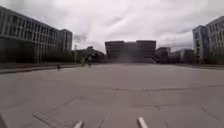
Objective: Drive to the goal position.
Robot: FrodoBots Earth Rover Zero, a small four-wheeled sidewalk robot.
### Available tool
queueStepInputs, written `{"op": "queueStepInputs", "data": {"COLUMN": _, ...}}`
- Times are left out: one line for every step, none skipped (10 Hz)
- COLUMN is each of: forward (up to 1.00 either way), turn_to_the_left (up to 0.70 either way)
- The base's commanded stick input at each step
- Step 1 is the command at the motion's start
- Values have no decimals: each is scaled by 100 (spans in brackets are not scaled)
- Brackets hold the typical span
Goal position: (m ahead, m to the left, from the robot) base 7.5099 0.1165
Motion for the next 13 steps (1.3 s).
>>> {"op": "queueStepInputs", "data": {"forward": 100, "turn_to_the_left": 0}}
{"op": "queueStepInputs", "data": {"forward": 100, "turn_to_the_left": 0}}
{"op": "queueStepInputs", "data": {"forward": 100, "turn_to_the_left": 0}}
{"op": "queueStepInputs", "data": {"forward": 100, "turn_to_the_left": 0}}
{"op": "queueStepInputs", "data": {"forward": 100, "turn_to_the_left": 0}}
{"op": "queueStepInputs", "data": {"forward": 100, "turn_to_the_left": 0}}
{"op": "queueStepInputs", "data": {"forward": 100, "turn_to_the_left": 0}}
{"op": "queueStepInputs", "data": {"forward": 100, "turn_to_the_left": 0}}
{"op": "queueStepInputs", "data": {"forward": 100, "turn_to_the_left": 0}}
{"op": "queueStepInputs", "data": {"forward": 100, "turn_to_the_left": 0}}
{"op": "queueStepInputs", "data": {"forward": 100, "turn_to_the_left": 0}}
{"op": "queueStepInputs", "data": {"forward": 100, "turn_to_the_left": 0}}
{"op": "queueStepInputs", "data": {"forward": 100, "turn_to_the_left": 0}}
